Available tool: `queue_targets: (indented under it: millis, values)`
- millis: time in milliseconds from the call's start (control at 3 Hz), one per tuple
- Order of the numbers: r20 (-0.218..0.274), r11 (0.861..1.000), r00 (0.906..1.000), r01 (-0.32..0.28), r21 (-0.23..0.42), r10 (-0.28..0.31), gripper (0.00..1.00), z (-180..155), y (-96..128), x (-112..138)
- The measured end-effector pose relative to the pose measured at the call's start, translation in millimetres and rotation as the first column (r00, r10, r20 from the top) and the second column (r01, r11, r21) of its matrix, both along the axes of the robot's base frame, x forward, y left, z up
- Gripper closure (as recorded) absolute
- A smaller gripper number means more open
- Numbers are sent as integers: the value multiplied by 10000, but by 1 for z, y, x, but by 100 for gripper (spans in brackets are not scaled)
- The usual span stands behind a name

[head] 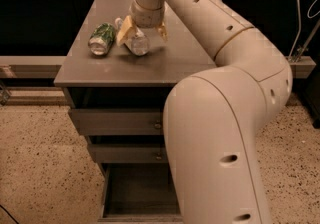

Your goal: Place blue plastic bottle into bottom drawer

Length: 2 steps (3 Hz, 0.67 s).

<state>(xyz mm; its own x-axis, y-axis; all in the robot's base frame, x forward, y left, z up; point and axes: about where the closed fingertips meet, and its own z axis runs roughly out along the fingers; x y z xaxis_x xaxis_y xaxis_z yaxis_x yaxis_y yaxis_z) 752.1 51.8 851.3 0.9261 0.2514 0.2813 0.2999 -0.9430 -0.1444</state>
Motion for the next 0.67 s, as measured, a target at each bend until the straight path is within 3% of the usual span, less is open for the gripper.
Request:
queue_targets:
  millis: [333, 667]
  values:
    - [54, 9977, 9978, -662, 121, 661, 36, -8, 4, 3]
    - [380, 9881, 9890, -1451, 511, 1432, 61, -6, 15, 6]
